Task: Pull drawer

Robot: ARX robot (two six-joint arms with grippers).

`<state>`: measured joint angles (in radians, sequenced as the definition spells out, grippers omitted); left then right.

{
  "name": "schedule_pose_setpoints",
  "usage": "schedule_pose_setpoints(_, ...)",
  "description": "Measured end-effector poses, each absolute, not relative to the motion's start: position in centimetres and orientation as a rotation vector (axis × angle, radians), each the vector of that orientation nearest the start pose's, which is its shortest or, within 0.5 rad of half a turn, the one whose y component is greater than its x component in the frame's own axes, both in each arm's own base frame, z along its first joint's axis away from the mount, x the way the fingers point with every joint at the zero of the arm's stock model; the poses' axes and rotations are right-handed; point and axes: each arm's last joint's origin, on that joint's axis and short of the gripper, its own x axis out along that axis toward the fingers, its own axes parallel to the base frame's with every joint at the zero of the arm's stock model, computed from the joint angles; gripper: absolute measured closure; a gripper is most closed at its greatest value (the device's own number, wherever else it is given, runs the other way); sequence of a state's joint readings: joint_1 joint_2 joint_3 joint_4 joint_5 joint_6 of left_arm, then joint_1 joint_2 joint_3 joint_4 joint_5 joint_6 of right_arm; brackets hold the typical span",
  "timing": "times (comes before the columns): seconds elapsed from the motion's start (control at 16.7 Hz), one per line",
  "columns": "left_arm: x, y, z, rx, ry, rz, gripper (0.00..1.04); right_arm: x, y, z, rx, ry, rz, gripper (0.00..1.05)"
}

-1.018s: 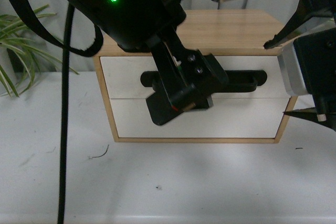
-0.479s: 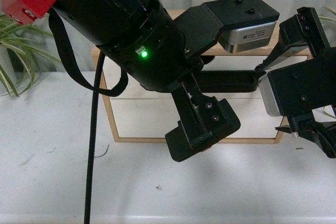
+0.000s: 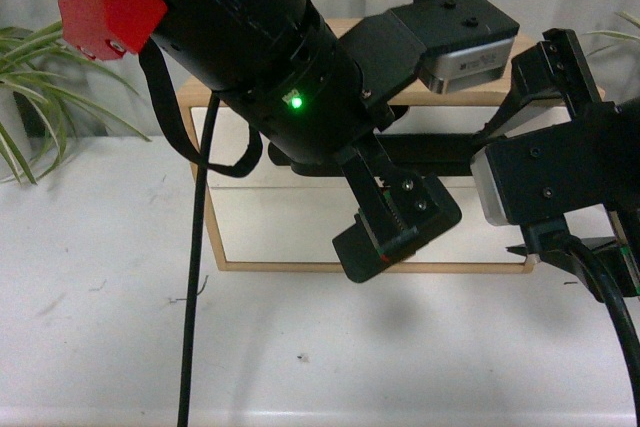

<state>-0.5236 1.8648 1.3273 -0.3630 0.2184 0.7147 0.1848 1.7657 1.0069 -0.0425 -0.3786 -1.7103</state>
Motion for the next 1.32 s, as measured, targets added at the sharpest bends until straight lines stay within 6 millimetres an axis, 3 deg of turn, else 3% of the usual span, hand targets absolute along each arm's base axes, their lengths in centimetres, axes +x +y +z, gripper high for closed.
schedule_pose_setpoints(0.18,35.0,-19.6,21.1,0.763,0.62,-0.946,0.07,34.8,8.3,17.1,-1.466,0.122,1.077,0.06)
schedule_pose_setpoints(0.6,35.7,-20.1,19.2,0.779,0.64,-0.927,0.07,35.6,8.5,16.1,-1.436,0.145,1.075,0.06)
schedule_pose_setpoints(0.9,35.3,-20.3,18.2,0.78,0.641,-0.932,0.07,35.5,8.9,14.5,-1.416,0.159,1.085,0.06)
schedule_pose_setpoints(1.32,34.5,-21.3,17.3,0.771,0.623,-0.953,0.07,34.3,8.7,14.2,-1.392,0.186,1.094,0.06)
